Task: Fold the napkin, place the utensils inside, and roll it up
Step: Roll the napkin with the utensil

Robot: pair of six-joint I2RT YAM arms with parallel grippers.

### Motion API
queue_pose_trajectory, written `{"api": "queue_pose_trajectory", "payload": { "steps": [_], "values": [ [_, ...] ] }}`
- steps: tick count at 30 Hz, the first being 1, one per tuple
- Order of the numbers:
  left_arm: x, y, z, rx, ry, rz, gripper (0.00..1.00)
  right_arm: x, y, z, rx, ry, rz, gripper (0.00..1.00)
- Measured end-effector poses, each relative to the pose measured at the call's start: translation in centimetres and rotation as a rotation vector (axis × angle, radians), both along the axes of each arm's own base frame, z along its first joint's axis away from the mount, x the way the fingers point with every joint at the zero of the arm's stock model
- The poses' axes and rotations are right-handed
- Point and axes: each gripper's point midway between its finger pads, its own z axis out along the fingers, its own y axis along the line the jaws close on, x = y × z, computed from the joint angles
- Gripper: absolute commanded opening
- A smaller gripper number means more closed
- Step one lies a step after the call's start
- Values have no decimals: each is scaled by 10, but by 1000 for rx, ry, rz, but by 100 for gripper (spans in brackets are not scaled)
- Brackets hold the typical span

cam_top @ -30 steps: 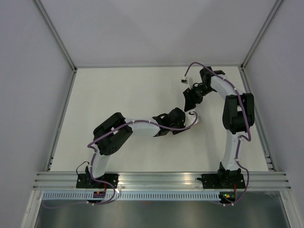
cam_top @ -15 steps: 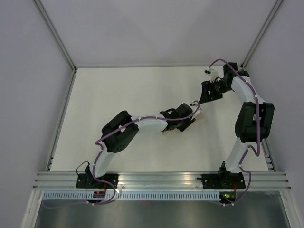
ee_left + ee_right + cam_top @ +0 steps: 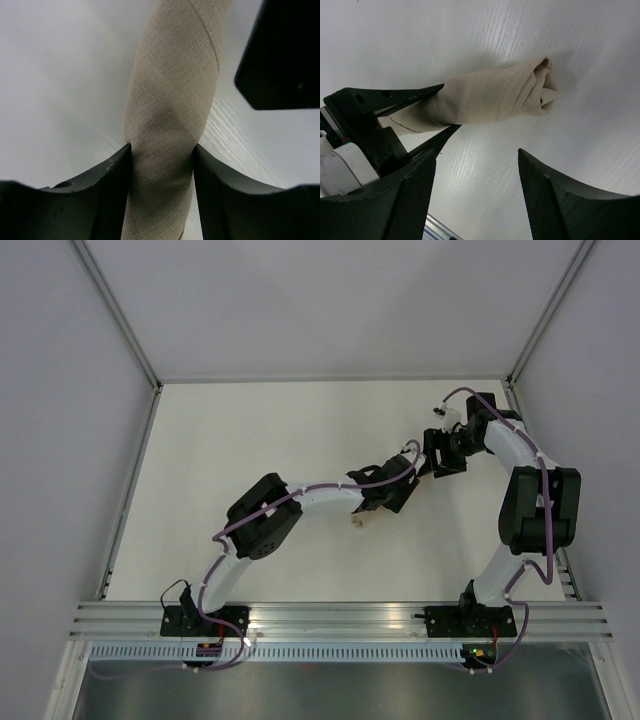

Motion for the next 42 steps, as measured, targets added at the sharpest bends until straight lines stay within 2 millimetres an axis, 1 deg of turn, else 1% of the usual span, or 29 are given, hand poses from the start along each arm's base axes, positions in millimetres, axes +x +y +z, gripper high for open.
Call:
{"api": "queue_pose_trajectory", "payload": {
  "steps": [2,9,11,16,22,27,30,33,34,36,37,42],
  "values": [
    [2,-5,0,-19,7,20,57,2,-1,-2,-2,5,-28,72],
    [13,-20,2,-75,29,115,57,18,-4,-4,-16,-6,-108,72],
    [17,-23,2,-88,31,141,57,25,-5,-8,-13,0,-129,72],
    [24,-31,2,-114,40,194,57,29,-7,-22,-21,32,-158,72],
    [30,-42,3,-142,46,216,58,42,-13,-39,-39,44,-196,71],
    [33,-47,4,-169,57,234,58,47,-12,-50,-41,65,-203,71],
    [33,-48,4,-180,65,243,58,47,-9,-58,-48,81,-201,68],
    [35,-49,5,-188,71,245,60,48,-8,-63,-70,85,-200,60],
    [35,-49,5,-191,75,243,61,49,-8,-63,-78,81,-199,56],
    [35,-50,5,-196,82,240,62,52,-8,-61,-93,69,-199,52],
    [34,-51,6,-200,85,236,63,55,-8,-61,-100,62,-199,48],
    [33,-54,8,-222,99,216,66,66,-10,-62,-123,40,-202,41]
  ]
}}
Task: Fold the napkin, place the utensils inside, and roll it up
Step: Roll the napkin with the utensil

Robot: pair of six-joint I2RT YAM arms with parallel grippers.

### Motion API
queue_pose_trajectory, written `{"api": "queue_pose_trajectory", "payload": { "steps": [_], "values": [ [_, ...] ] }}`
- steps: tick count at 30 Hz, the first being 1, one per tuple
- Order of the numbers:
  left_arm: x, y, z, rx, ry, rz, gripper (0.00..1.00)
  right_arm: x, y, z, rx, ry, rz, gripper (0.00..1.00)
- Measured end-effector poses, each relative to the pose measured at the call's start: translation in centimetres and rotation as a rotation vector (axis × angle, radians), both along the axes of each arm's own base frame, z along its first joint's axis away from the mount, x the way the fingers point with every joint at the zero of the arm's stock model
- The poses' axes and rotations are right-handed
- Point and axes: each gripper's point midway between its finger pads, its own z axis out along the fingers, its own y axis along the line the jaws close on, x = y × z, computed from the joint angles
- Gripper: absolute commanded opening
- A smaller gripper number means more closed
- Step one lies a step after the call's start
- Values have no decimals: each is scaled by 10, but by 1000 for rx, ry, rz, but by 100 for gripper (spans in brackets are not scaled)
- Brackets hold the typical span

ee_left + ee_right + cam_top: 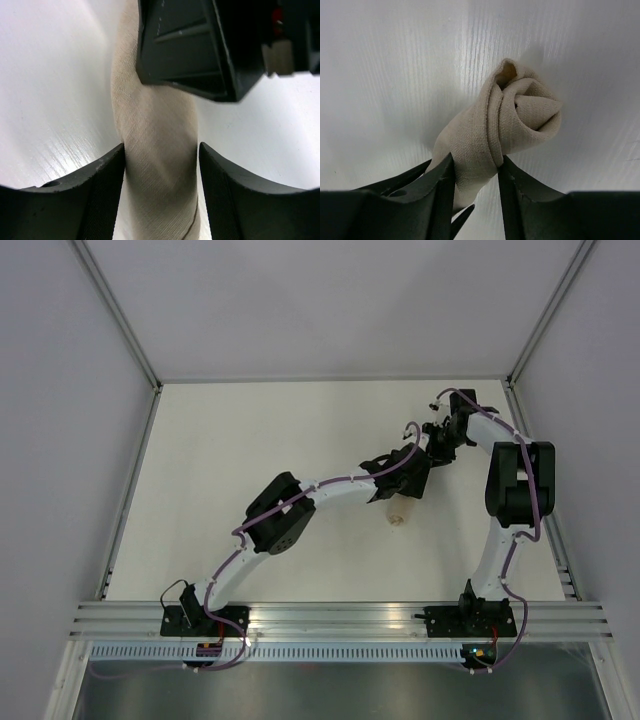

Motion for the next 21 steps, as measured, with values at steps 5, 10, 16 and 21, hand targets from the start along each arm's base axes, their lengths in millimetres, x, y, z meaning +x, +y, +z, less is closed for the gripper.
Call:
{"api": "queue_pose_trajectory", "payload": {
  "steps": [5,10,16,21],
  "values": [
    [-5,8,1,4,19,-10,66,11,-2,-1,-21,-13,-2,40],
    [-6,18,16,-9,17,-7,66,21,-4,0,-45,-27,10,40],
    [-10,27,59,-58,-12,-19,66,42,-11,0,-81,-74,44,41],
    [-15,32,92,-103,-45,-30,66,55,-12,0,-96,-104,84,43]
  ]
}}
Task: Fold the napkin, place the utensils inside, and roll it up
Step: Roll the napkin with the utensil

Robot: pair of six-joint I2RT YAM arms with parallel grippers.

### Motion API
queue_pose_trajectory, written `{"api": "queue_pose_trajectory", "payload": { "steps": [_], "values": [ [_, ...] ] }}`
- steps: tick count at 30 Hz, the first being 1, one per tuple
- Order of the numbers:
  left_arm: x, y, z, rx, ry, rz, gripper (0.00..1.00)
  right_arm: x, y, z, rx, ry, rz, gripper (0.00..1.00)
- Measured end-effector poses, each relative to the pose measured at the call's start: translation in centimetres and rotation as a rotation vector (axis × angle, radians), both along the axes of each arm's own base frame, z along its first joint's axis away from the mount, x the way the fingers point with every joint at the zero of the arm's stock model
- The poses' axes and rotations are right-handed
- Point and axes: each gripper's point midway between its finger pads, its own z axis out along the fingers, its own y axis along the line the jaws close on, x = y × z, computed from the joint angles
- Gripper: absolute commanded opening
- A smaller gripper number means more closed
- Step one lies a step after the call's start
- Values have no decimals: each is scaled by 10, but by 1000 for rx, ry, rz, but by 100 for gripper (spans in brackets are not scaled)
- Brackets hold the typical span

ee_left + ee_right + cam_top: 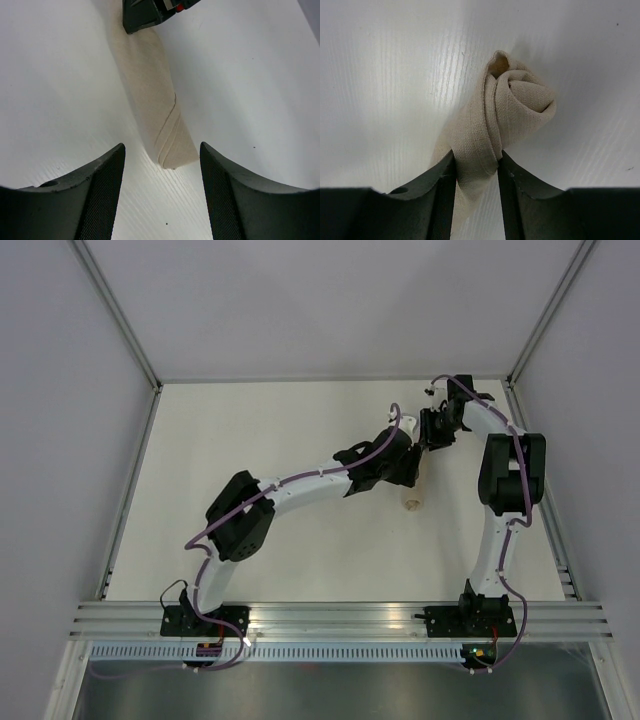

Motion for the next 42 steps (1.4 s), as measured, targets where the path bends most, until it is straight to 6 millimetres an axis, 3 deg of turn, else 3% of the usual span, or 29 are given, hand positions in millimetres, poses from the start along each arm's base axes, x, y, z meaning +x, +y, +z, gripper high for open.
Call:
{"api": "queue_pose_trajectory", "payload": {
  "steps": [7,13,22,42],
  "values": [
    [-11,12,18,-27,-9,-14,66,18,-1,2,-22,-40,55,49],
    [-16,20,10,-9,5,-16,66,32,3,7,-41,-78,100,53],
    [-20,22,3,0,21,-28,66,32,17,10,-42,-82,133,58],
    [-22,22,9,-18,33,-49,67,33,16,21,-47,-91,138,70]
  ]
}}
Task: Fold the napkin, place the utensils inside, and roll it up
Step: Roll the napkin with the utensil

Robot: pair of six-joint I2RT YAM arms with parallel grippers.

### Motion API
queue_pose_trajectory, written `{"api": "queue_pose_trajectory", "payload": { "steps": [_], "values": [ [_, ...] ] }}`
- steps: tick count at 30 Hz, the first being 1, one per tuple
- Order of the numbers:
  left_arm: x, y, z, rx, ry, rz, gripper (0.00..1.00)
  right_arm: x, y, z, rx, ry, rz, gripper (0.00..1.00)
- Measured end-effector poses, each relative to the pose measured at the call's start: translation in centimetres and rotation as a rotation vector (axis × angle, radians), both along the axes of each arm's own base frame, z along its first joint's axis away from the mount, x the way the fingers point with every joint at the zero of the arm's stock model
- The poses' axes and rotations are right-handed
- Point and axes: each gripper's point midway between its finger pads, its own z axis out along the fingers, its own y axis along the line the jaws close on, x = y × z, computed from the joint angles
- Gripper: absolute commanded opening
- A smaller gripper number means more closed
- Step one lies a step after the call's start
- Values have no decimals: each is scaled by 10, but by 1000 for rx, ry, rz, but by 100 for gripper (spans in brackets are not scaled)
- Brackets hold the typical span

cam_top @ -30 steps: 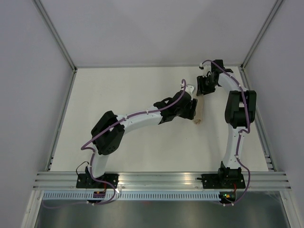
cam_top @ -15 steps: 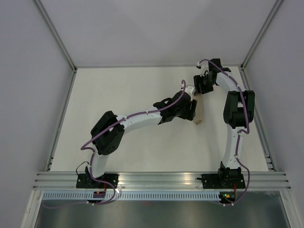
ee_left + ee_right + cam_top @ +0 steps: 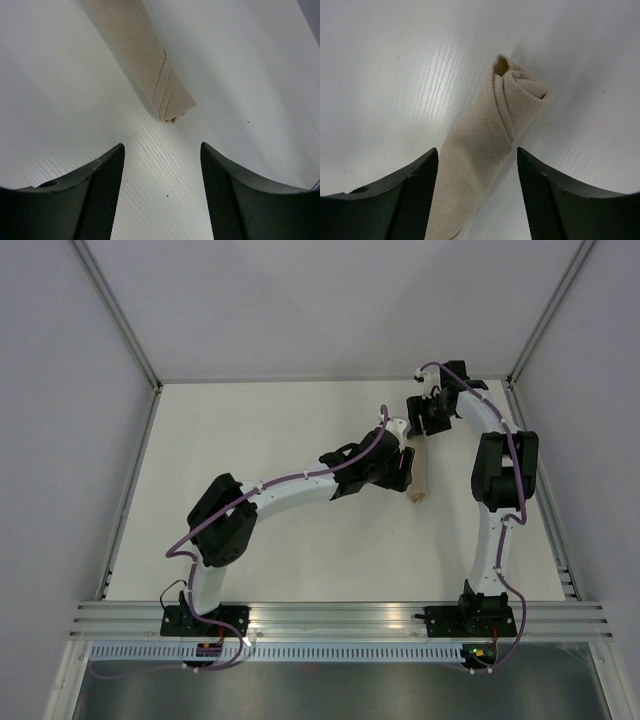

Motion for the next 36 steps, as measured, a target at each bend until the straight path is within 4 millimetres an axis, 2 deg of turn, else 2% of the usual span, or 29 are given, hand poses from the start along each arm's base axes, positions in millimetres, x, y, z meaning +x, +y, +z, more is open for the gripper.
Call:
{"api": "queue_pose_trajectory", "payload": {
  "steps": [2,5,8,10,12,16,19,21,24,25,29,32,36],
  "values": [
    [2,3,8,-13,-2,0,67,0,0,7,8,-13,1,71],
    [5,11,29,-50,-12,0,68,0,2,24,27,-40,6,71],
    [9,26,58,-94,-34,13,68,-2,3,56,65,-96,5,73],
    [11,41,75,-112,-53,27,68,-10,2,80,102,-136,4,74],
    [9,60,92,-135,-69,34,68,-24,-6,108,136,-185,-12,75],
    [-1,114,116,-162,-94,70,70,-58,-38,160,177,-305,-72,79],
    [-13,154,127,-169,-118,107,71,-92,-63,189,169,-392,-125,80],
    [-26,176,133,-174,-138,119,72,-115,-68,204,148,-443,-132,82],
    [-43,195,140,-179,-166,116,73,-146,-63,214,122,-497,-110,85],
    [-48,202,141,-176,-174,115,73,-159,-60,214,113,-507,-101,87],
    [-62,222,141,-160,-194,120,75,-190,-53,207,93,-527,-90,88],
    [-68,234,138,-146,-201,126,75,-198,-51,195,95,-510,-91,88],
    [-72,240,135,-133,-207,123,75,-197,-52,180,102,-469,-95,88]
  ]
}}
